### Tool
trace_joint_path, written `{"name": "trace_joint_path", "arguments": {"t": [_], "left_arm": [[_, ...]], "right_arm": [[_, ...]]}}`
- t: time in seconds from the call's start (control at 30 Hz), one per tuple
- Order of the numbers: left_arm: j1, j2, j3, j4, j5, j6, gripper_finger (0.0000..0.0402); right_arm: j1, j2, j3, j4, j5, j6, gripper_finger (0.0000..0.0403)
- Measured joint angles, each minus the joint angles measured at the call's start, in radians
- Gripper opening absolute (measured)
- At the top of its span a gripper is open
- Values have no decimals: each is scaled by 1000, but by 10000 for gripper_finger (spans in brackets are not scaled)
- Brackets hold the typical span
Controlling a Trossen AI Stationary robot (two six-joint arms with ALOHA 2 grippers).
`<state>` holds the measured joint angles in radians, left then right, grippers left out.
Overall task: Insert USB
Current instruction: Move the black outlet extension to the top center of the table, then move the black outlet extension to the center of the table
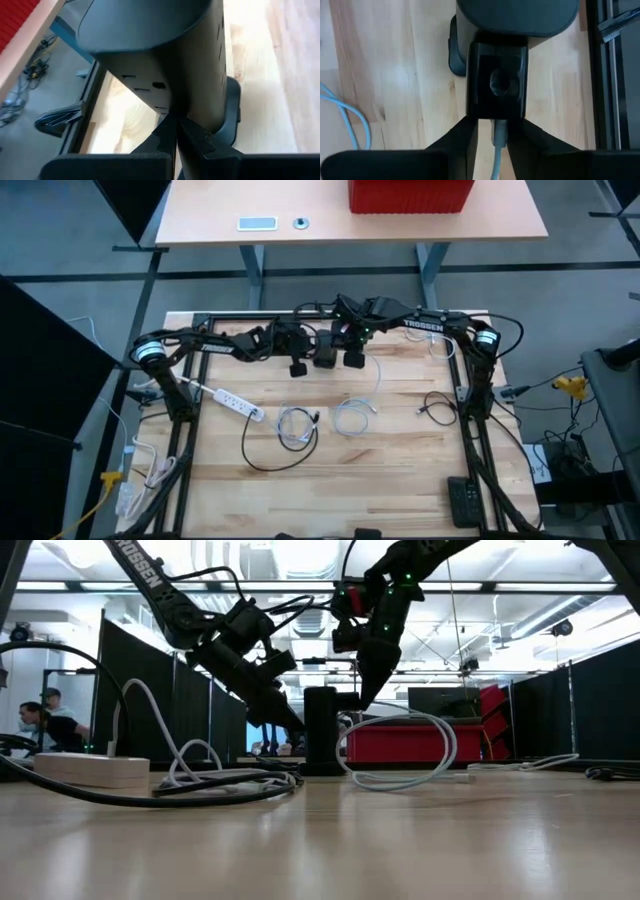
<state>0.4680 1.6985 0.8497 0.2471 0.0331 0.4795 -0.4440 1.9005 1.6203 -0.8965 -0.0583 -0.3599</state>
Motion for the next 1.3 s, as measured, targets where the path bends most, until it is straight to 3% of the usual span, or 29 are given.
{"name": "trace_joint_path", "arguments": {"t": [0.37, 0.8, 0.97, 1.3], "left_arm": [[29, -111, 1, -27, -66, 30, 0], [106, -74, 1, -2, -77, 29, 0], [141, -95, 1, 12, -77, -16, 0], [142, -96, 1, -13, -76, -28, 0]], "right_arm": [[1, 2, 2, 9, -7, -22, 64], [1, 2, 2, -9, -2, 48, 52], [4, 2, 2, -10, -2, 49, 79], [7, -2, 12, 1, -2, 45, 175]]}}
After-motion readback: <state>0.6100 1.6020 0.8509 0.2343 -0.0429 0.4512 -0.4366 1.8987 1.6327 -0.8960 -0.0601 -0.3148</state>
